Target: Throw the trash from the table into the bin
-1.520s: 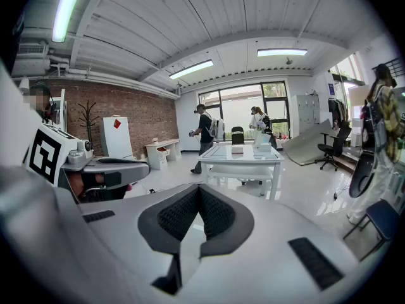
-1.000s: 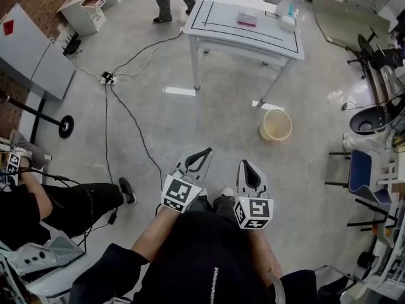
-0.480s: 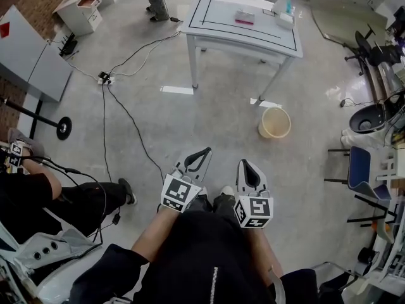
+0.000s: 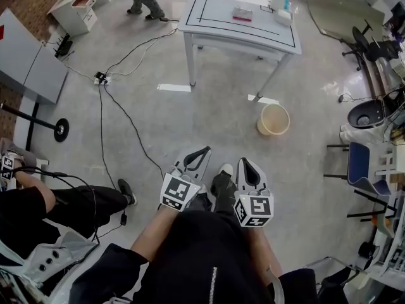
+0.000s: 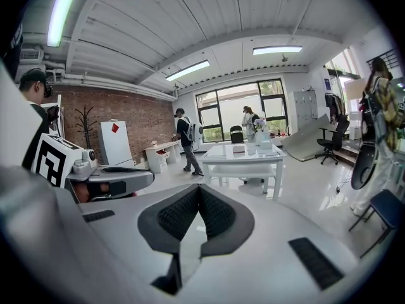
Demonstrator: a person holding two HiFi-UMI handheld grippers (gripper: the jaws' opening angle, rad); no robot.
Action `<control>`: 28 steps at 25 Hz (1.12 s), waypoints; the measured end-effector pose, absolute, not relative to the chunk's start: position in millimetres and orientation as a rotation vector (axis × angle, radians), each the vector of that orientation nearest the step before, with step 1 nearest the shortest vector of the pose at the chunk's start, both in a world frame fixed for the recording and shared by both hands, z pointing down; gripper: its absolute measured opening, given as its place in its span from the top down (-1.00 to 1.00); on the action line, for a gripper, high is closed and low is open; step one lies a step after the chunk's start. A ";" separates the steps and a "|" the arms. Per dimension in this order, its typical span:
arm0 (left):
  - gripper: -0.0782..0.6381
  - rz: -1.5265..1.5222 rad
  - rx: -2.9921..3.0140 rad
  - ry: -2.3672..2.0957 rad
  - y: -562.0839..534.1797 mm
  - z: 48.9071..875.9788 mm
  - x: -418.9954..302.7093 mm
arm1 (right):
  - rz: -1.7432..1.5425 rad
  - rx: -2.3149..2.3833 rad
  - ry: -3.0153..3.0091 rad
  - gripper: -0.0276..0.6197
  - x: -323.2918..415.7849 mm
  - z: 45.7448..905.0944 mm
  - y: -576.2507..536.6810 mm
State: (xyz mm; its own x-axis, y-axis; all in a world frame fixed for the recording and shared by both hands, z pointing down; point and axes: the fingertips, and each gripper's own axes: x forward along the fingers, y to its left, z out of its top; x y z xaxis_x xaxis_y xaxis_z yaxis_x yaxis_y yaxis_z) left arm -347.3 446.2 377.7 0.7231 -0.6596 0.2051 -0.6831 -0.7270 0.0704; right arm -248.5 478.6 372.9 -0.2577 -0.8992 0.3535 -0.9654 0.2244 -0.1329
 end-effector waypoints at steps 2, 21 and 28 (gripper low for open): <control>0.76 0.247 2.785 -1.089 441.8 377.9 -345.5 | 0.481 1.781 -2.292 0.89 -245.9 372.3 474.9; 0.76 0.254 2.772 -1.102 368.7 384.1 -327.1 | 0.533 1.754 -2.299 0.89 -232.7 387.9 397.9; 0.76 0.267 2.766 -1.098 310.0 383.2 -303.7 | 0.559 1.737 -2.309 0.89 -215.0 390.5 341.6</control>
